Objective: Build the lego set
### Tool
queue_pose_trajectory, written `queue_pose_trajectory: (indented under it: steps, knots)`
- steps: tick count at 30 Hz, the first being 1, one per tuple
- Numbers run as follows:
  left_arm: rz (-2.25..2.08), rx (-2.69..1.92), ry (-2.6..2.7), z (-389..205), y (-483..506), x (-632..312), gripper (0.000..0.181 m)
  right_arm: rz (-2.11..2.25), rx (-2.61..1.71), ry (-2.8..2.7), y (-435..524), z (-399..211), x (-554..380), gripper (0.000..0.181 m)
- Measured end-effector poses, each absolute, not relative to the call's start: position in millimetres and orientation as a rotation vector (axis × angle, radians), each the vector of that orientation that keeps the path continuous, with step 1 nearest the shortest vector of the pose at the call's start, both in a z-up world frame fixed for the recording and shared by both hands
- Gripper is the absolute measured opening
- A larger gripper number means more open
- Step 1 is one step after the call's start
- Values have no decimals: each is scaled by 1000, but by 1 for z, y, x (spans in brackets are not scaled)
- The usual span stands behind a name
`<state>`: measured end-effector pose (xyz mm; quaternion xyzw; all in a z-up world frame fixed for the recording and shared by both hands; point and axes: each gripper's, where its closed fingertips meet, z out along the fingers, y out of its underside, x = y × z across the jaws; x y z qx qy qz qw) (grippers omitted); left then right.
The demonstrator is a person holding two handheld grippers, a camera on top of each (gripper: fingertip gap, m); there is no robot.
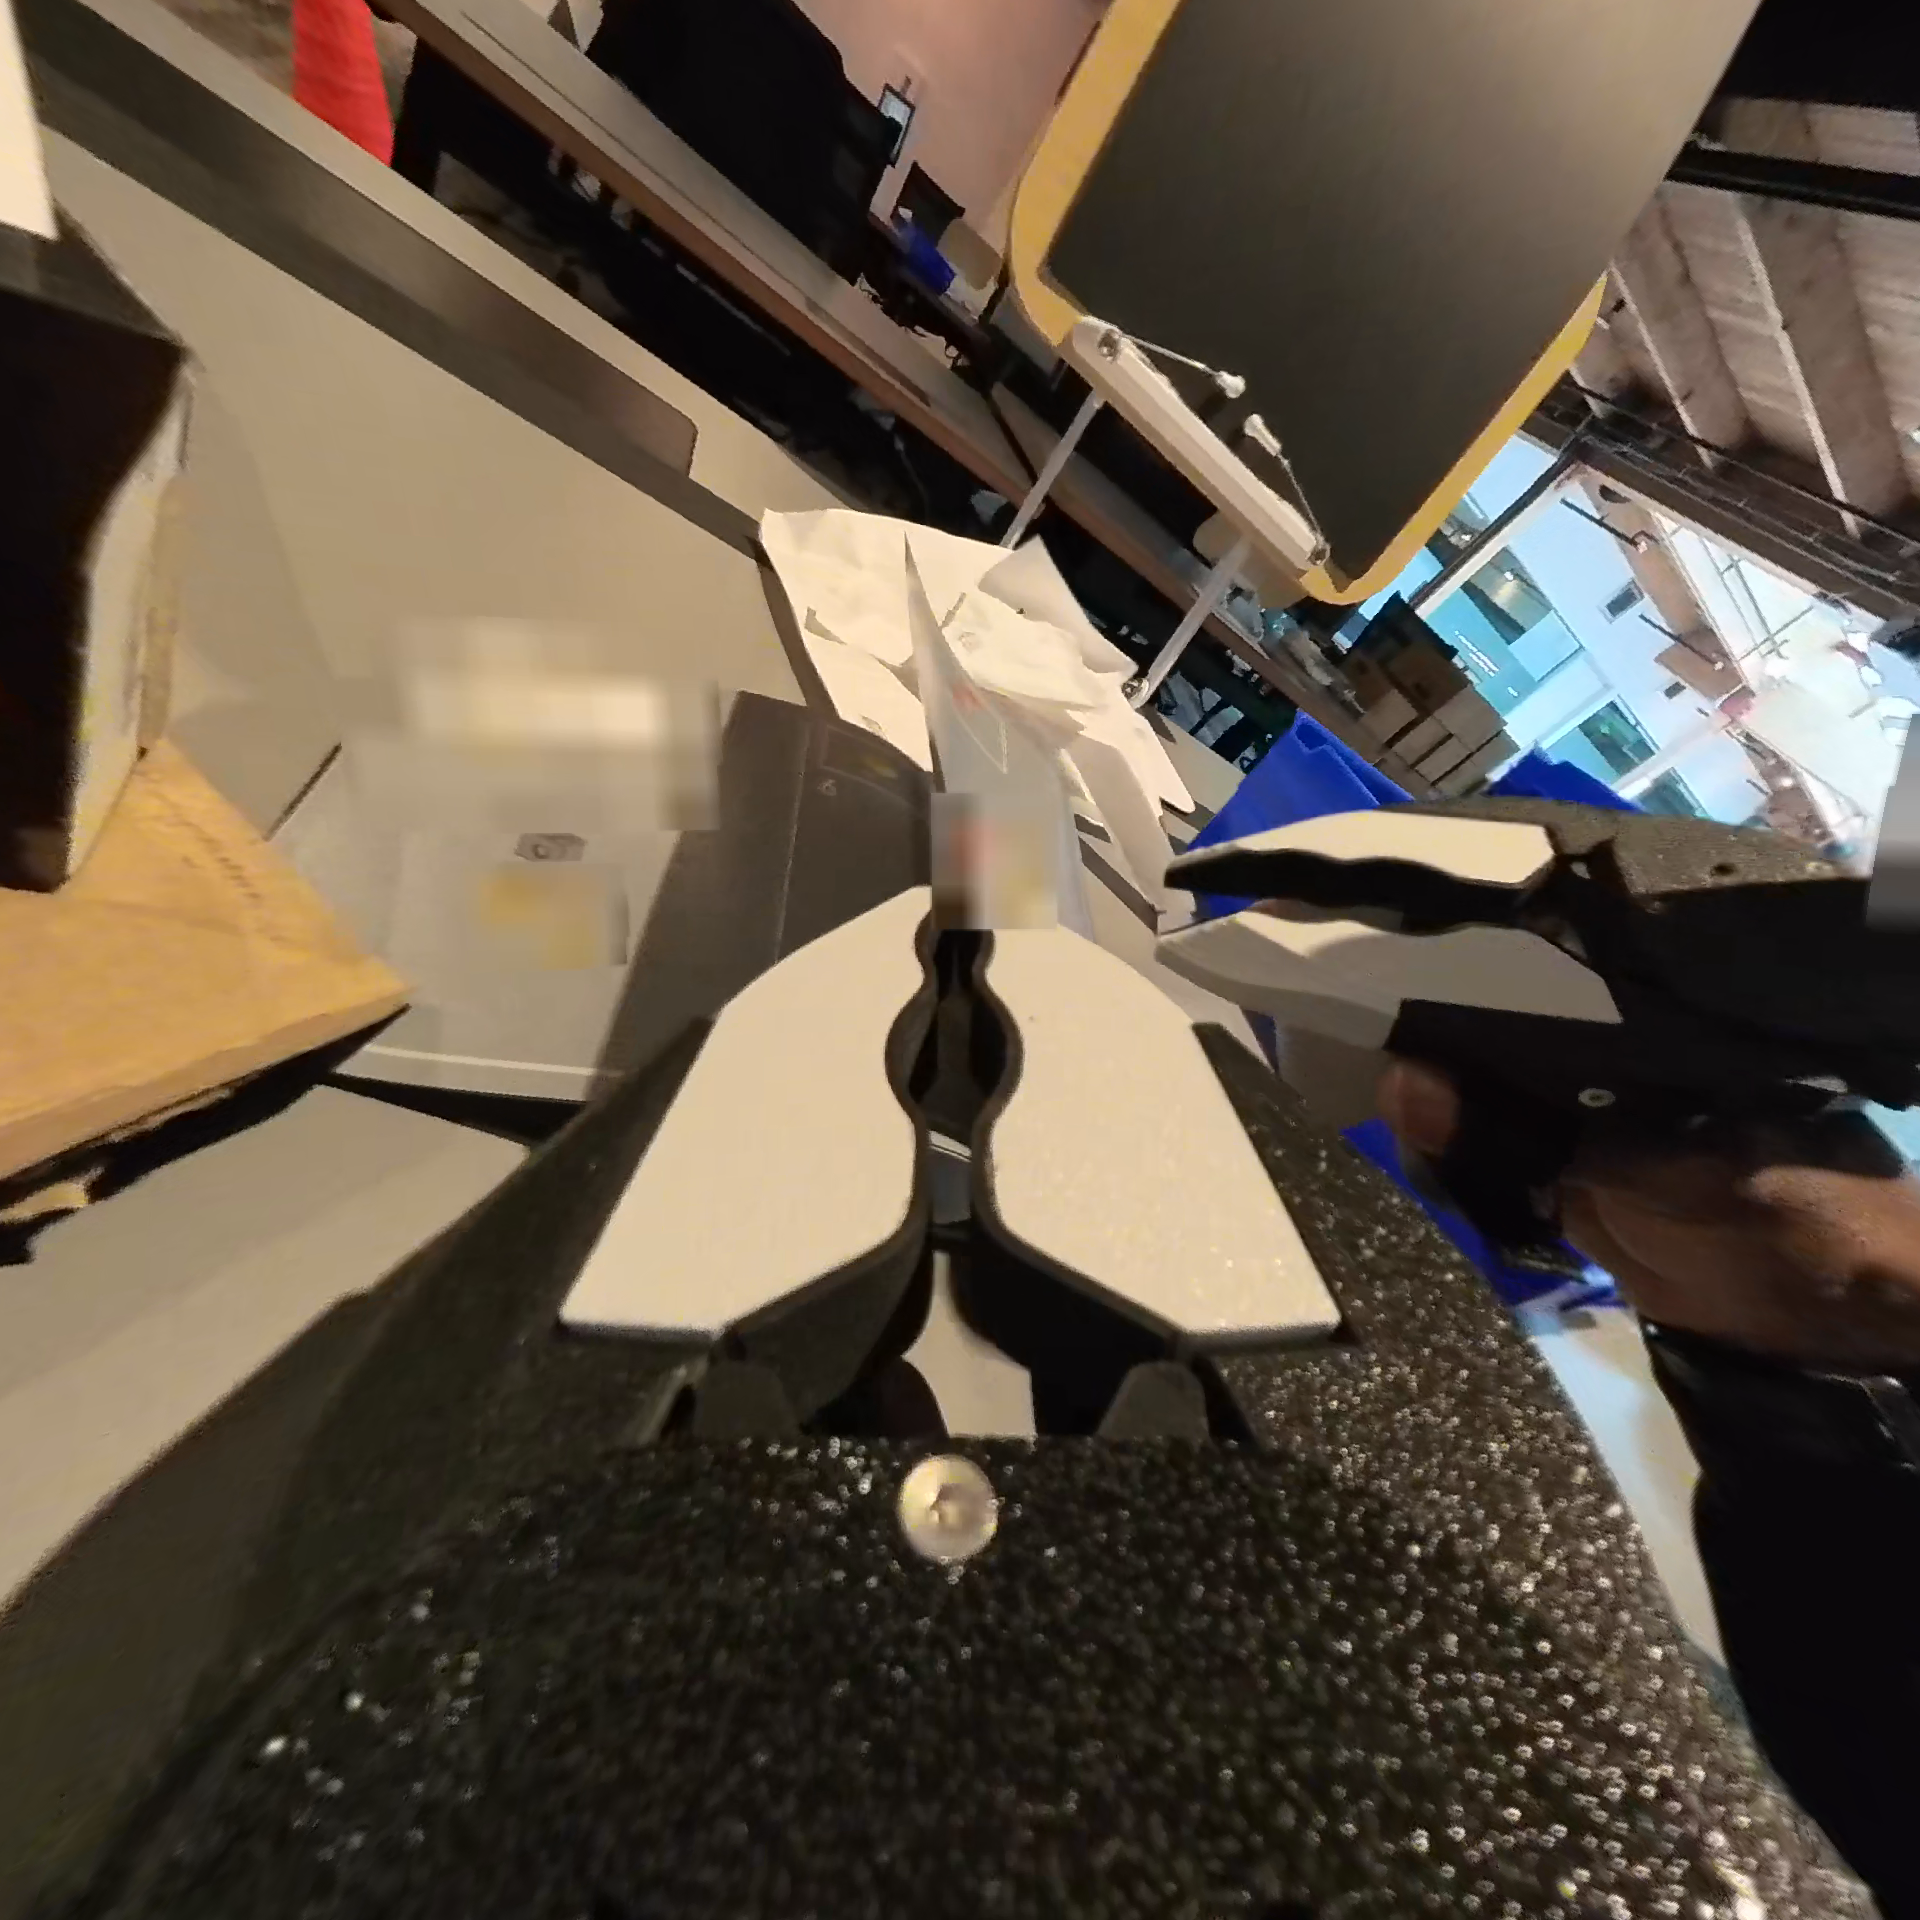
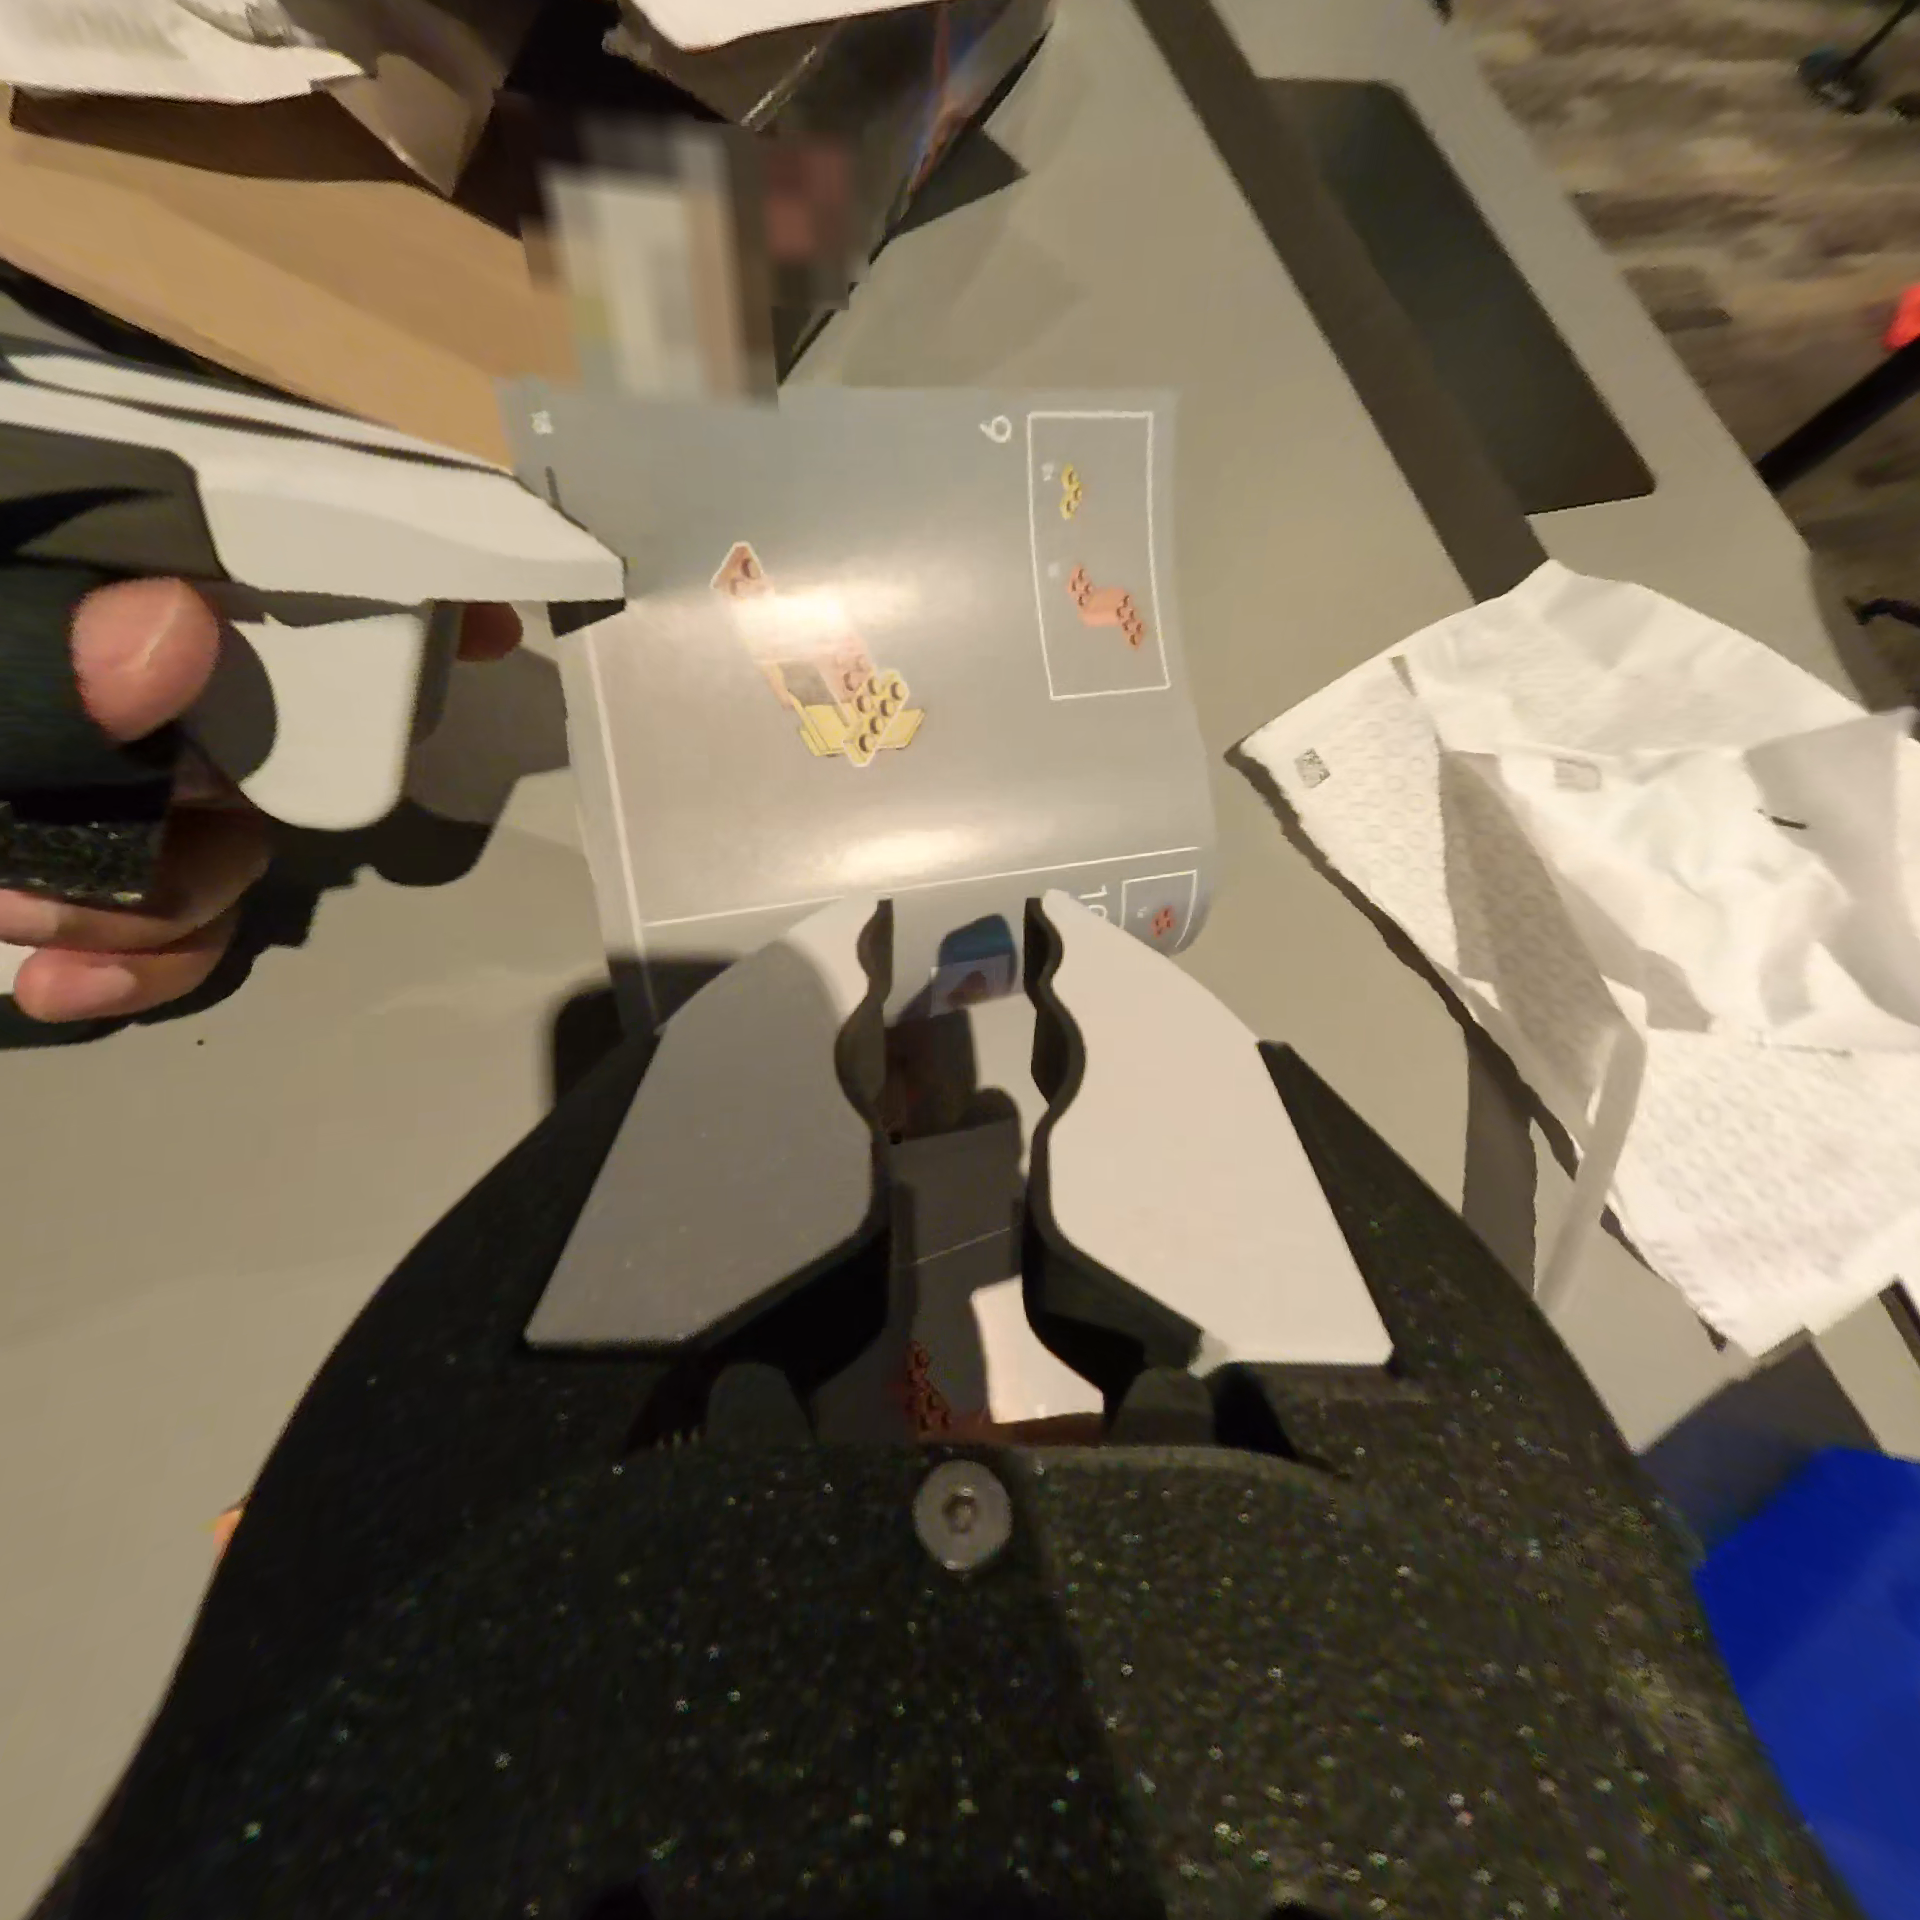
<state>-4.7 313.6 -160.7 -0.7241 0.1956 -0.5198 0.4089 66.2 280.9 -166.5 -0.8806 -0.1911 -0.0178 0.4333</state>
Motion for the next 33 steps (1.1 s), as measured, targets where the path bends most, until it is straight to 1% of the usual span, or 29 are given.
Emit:
queue_pose_trajectory:
  steps: [6, 12, 33]
  knots:
    - [-1327, -1828, 449, -162, 318, -8, 0, -79, -2234, -550, 293, -170, 66, 25]
    - [-1345, -1821, 420, -161, 319, -11, 0, -97, -2154, -523, 305, -162, 62, 23]
    - [-1362, -1849, 386, -164, 323, -13, 0, -42, -2183, -638, 315, -187, 36, 23]
